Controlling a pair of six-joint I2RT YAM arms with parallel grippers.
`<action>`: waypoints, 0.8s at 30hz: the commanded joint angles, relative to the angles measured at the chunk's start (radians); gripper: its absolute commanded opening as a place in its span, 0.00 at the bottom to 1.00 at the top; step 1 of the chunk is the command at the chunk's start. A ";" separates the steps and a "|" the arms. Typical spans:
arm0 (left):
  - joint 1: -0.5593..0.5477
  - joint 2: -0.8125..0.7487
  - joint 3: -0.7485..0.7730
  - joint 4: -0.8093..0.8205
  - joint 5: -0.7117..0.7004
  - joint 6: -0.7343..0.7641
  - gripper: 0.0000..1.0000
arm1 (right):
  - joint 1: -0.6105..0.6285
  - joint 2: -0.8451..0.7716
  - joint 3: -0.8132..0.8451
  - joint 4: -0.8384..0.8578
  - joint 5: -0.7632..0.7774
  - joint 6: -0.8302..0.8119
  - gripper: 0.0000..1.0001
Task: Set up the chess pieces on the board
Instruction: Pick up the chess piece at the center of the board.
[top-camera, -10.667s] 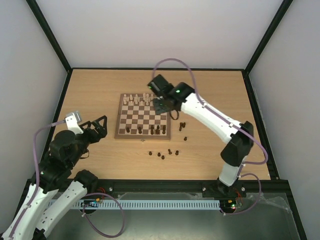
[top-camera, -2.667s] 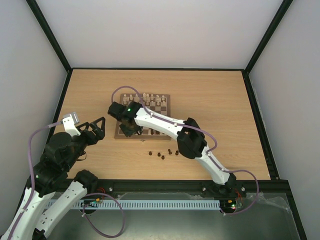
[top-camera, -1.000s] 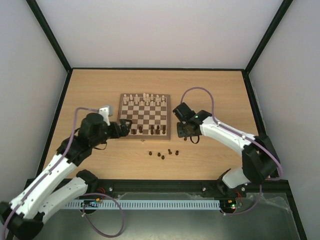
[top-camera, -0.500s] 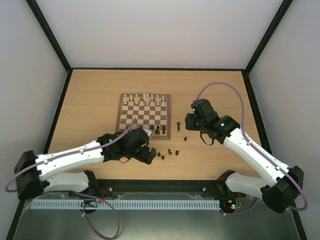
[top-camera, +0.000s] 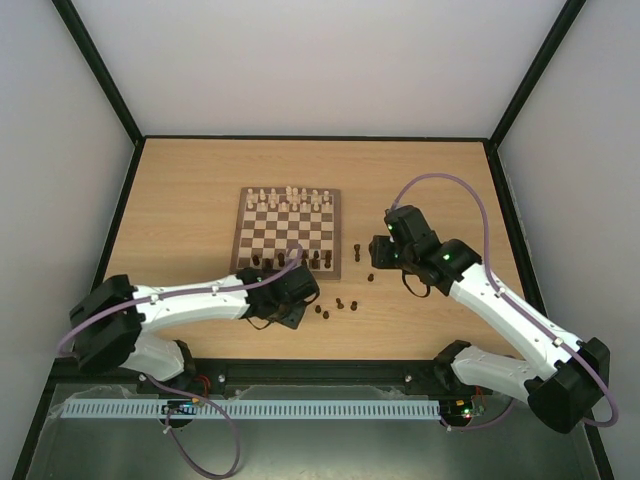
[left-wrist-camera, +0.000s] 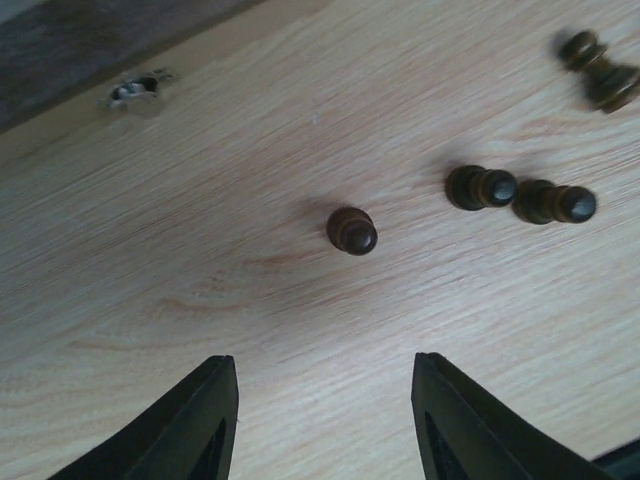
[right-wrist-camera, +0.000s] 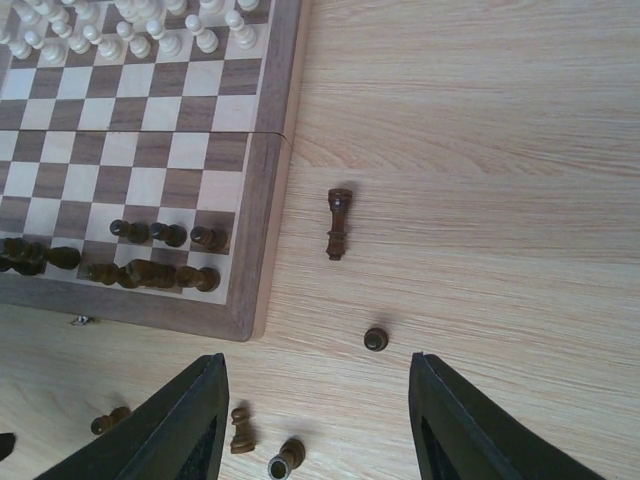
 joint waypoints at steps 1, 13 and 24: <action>-0.011 0.066 0.018 0.048 0.005 -0.008 0.50 | -0.004 -0.014 -0.017 0.017 -0.017 -0.033 0.50; 0.003 0.179 0.089 0.086 -0.016 0.016 0.40 | -0.004 -0.036 -0.033 0.020 -0.030 -0.048 0.50; 0.043 0.190 0.066 0.110 -0.008 0.028 0.29 | -0.004 -0.041 -0.040 0.023 -0.037 -0.051 0.50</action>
